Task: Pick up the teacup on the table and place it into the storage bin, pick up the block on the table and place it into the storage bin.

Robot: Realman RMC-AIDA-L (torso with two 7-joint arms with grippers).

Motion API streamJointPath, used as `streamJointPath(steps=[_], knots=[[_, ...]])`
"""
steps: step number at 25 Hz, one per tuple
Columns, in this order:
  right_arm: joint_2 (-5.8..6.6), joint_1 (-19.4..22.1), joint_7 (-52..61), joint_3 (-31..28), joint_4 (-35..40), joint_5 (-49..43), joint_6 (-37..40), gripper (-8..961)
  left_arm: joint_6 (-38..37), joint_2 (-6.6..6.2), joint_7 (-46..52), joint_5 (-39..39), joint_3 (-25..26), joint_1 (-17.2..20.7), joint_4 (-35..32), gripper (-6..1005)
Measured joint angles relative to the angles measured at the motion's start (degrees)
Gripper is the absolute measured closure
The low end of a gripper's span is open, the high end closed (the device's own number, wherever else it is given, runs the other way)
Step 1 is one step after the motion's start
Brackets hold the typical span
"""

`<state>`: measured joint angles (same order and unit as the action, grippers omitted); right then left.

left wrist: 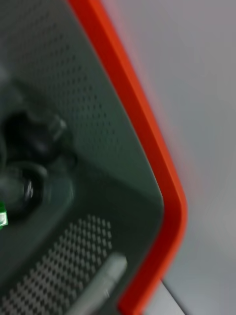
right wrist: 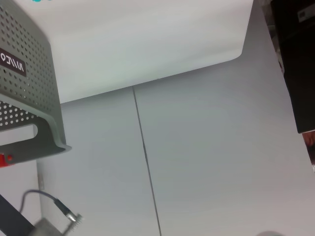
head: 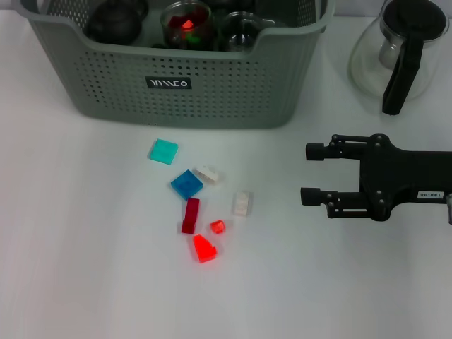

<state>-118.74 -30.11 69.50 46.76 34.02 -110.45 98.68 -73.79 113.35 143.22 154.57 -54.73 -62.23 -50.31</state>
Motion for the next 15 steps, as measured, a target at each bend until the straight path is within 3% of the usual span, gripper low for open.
streamJointPath(steps=[3,5,8,15], knots=[[0.0,-0.1,0.0,0.0,0.0,0.0,0.0,193,5.1,3.17,0.4,6.7,-1.8,-0.5,0.5,874],[0.0,-0.1,0.0,0.0,0.0,0.0,0.0,193,7.8,4.26,0.8,8.6,-4.1,-0.5,1.8,873],[0.0,-0.2,0.0,0.0,0.0,0.0,0.0,193,10.1,4.36,2.3,8.8,-6.2,-0.6,3.2,873],[0.0,-0.1,0.1,0.0,0.0,0.0,0.0,192,10.8,4.1,4.1,9.0,-5.9,-0.3,3.0,871]])
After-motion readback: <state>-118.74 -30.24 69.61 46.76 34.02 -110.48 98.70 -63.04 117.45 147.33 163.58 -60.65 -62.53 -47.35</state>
